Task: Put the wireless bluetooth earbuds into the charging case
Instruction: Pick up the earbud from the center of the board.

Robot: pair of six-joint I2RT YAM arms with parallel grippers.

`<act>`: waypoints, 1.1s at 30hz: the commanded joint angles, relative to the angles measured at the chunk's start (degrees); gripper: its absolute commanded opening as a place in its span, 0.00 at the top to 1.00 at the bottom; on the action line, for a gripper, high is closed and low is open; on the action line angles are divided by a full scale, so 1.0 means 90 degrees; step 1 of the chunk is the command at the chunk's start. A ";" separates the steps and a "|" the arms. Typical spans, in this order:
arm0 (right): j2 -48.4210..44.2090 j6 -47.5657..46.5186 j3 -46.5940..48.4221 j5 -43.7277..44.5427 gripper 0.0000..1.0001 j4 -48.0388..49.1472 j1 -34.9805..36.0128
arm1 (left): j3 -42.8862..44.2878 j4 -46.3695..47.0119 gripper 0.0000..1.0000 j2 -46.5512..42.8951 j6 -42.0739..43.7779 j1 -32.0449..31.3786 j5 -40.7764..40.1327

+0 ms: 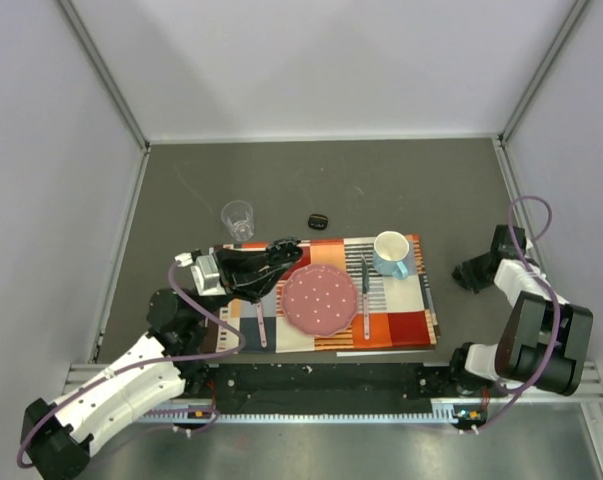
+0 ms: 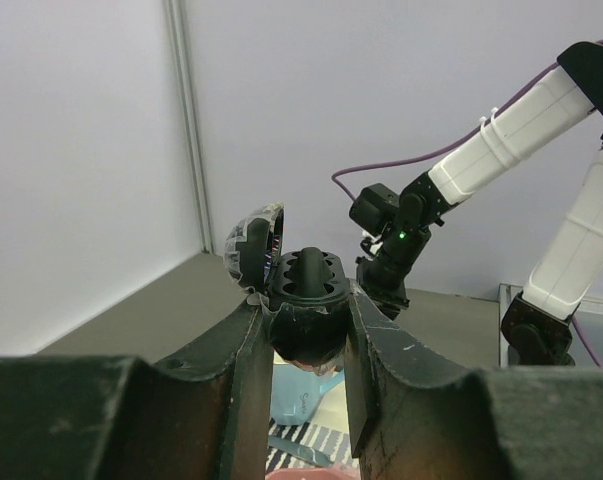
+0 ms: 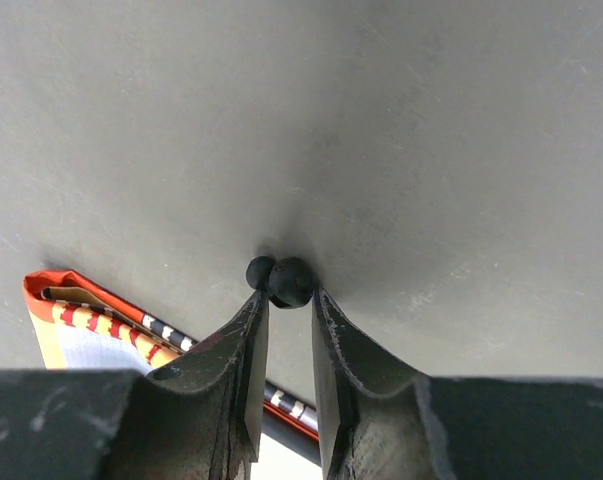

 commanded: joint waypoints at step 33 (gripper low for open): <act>0.0304 -0.1164 0.0192 0.0141 0.85 0.0879 -0.0393 | 0.0056 0.0434 1.00 0.0108 -0.0215 -0.0023 0.0034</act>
